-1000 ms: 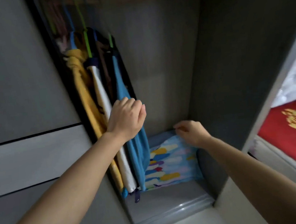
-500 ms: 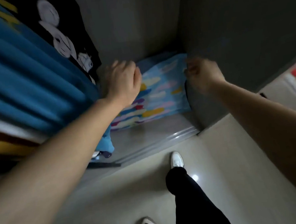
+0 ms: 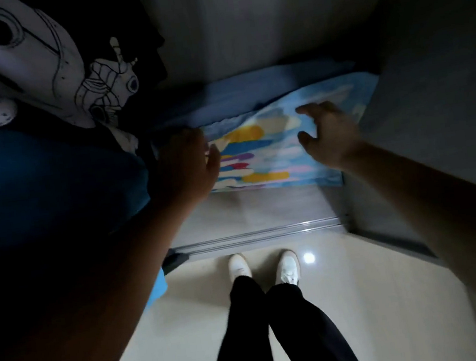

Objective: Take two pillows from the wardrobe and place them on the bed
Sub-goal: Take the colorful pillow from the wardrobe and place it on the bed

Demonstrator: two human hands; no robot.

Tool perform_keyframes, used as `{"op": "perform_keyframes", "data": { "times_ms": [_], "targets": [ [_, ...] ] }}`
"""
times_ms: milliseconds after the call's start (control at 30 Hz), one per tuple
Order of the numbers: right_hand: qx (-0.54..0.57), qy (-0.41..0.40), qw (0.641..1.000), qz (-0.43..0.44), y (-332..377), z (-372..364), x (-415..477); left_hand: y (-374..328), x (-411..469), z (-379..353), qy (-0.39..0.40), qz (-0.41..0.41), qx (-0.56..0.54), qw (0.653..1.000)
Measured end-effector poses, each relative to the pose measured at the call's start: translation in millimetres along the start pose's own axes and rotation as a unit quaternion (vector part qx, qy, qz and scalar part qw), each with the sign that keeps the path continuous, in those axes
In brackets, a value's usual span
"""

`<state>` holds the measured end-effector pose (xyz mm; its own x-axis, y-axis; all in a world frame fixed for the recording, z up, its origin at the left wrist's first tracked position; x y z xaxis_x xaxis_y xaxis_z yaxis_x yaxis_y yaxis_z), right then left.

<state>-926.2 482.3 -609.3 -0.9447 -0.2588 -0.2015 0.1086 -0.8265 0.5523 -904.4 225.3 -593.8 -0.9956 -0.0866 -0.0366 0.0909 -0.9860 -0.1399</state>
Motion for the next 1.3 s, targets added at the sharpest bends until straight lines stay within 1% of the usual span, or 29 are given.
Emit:
{"op": "perform_keyframes", "data": {
  "times_ms": [67, 133, 233, 367, 433, 533, 600, 667, 733, 800, 867, 967, 1033, 1100, 1167, 1233, 1300],
  "targets": [
    [-0.013, 0.009, 1.0, 0.006, -14.0, -17.3, 23.3, 8.1, 18.8, -28.2, 0.021, 0.001, 0.0, 1.0],
    [-0.039, 0.014, 0.999, 0.011, -28.4, -36.1, 45.2, 15.8, 37.6, -60.7, 0.049, 0.003, 0.023, 0.999],
    [-0.104, 0.032, 0.993, 0.048, -48.3, -66.0, 78.7, 26.9, 63.6, -111.6, 0.068, 0.012, 0.033, 0.997],
    [-0.209, 0.049, 0.97, 0.112, -74.0, -103.8, 119.2, 43.0, 90.2, -169.5, 0.096, -0.009, 0.05, 0.994],
    [-0.241, 0.064, 0.959, 0.131, -90.2, -126.2, 140.6, 52.0, 99.9, -200.5, 0.124, -0.002, 0.041, 0.991],
    [-0.25, 0.093, 0.956, 0.122, -103.9, -156.2, 155.4, 60.1, 104.5, -231.8, 0.163, 0.033, -0.007, 0.986],
    [-0.255, 0.093, 0.957, 0.099, -103.5, -174.9, 147.8, 61.8, 96.3, -242.3, 0.149, 0.039, -0.013, 0.988],
    [-0.266, 0.06, 0.958, 0.086, -100.4, -188.9, 135.5, 61.3, 83.4, -247.6, 0.112, 0.044, 0.012, 0.993],
    [-0.268, 0.042, 0.96, 0.063, -93.6, -196.8, 125.3, 59.9, 70.8, -249.0, 0.101, 0.058, 0.033, 0.993],
    [-0.275, 0.064, 0.958, 0.041, -86.4, -200.2, 116.5, 60.6, 60.5, -248.4, 0.121, 0.07, 0.049, 0.989],
    [-0.273, 0.097, 0.956, 0.041, -79.6, -201.3, 101.8, 60.5, 49.1, -243.9, 0.149, 0.065, 0.055, 0.985],
    [-0.228, 0.142, 0.963, 0.032, -73.4, -204.8, 69.7, 59.8, 29.3, -233.3, 0.202, 0.065, 0.064, 0.975],
    [-0.202, 0.157, 0.966, 0.022, -65.2, -205.9, 41.5, 59.6, 11.8, -221.8, 0.224, 0.089, 0.07, 0.968],
    [-0.187, 0.159, 0.969, 0.007, -54.5, -204.9, 10.5, 57.9, -9.0, -209.7, 0.234, 0.1, 0.088, 0.963],
    [-0.187, 0.152, 0.971, 0.0, -41.7, -201.5, -19.2, 55.0, -30.7, -197.1, 0.236, 0.086, 0.118, 0.961],
    [-0.195, 0.151, 0.969, -0.003, -29.9, -194.6, -43.1, 52.1, -48.2, -182.2, 0.245, 0.079, 0.123, 0.959],
    [-0.199, 0.135, 0.971, -0.008, -20.3, -186.6, -60.6, 48.2, -58.4, -168.8, 0.234, 0.065, 0.121, 0.962]
  ]
}}
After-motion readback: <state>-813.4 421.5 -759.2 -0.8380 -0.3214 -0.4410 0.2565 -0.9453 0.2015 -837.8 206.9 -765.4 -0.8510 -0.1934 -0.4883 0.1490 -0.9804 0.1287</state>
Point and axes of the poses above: each hand's wrist, its own x-axis towards the middle knuckle, its own z-axis out of the back of the hand, y = z × x, the point moved 2 cm from there along x, towards the middle knuckle, and after that the axes turned 13 degrees about z, right-handed, at the moved point
